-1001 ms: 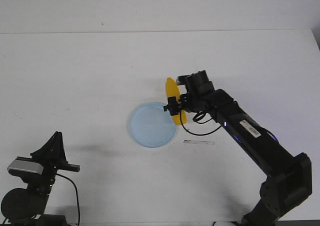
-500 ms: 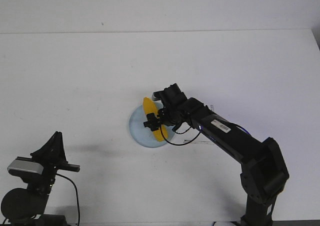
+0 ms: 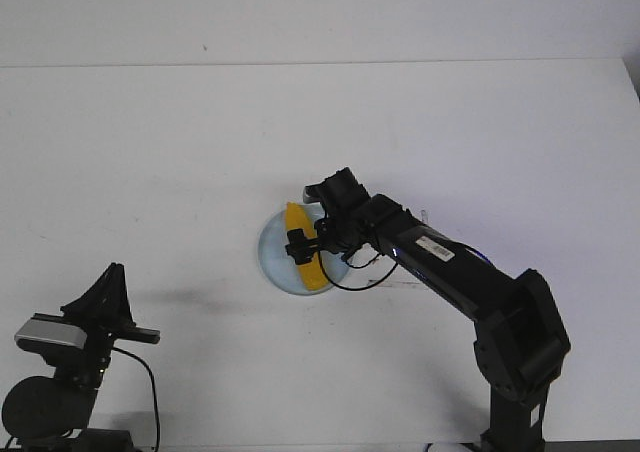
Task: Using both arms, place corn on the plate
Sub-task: 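Carry the corn with the right gripper over the plate and lower it, then open the right gripper and withdraw it from the plate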
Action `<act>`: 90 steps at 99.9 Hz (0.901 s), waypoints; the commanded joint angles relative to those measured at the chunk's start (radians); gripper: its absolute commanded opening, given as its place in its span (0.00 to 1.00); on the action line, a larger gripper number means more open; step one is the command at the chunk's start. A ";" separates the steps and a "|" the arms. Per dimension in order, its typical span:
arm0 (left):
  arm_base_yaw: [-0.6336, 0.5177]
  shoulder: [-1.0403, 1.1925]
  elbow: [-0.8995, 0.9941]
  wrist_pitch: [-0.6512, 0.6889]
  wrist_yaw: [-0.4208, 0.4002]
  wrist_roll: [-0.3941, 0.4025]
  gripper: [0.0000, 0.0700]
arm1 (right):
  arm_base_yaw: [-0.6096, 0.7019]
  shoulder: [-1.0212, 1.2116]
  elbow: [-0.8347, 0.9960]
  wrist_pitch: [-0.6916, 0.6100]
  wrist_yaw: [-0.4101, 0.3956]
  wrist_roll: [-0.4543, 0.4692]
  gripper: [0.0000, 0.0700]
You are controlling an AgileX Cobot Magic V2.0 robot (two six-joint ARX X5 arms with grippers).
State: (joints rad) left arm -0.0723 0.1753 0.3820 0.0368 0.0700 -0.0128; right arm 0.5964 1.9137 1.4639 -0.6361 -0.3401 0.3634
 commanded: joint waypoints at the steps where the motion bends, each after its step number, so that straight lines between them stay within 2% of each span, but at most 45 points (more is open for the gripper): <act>1: 0.000 -0.002 0.011 0.009 -0.003 0.011 0.00 | 0.009 -0.029 0.032 0.010 0.002 -0.024 0.74; 13: 0.000 -0.002 0.011 0.010 -0.003 0.011 0.00 | 0.011 -0.084 0.032 0.014 0.038 -0.029 0.73; 28: 0.000 -0.002 0.011 0.009 -0.003 0.011 0.00 | 0.010 -0.155 0.027 0.014 0.157 -0.097 0.73; 45: 0.000 -0.002 0.011 0.009 -0.003 0.011 0.00 | -0.006 -0.251 -0.035 0.032 0.313 -0.249 0.52; 60: 0.000 -0.002 0.011 0.010 -0.003 0.011 0.00 | -0.055 -0.364 -0.190 0.137 0.367 -0.294 0.15; 65: 0.000 -0.002 0.011 0.009 -0.003 0.011 0.00 | -0.081 -0.415 -0.261 0.190 0.368 -0.294 0.07; 90: 0.000 -0.002 0.011 0.009 -0.003 0.011 0.00 | -0.242 -0.711 -0.621 0.470 0.368 -0.290 0.06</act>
State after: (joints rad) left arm -0.0723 0.1753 0.3820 0.0368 0.0700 -0.0128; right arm 0.3779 1.2655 0.9077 -0.2447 0.0277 0.0864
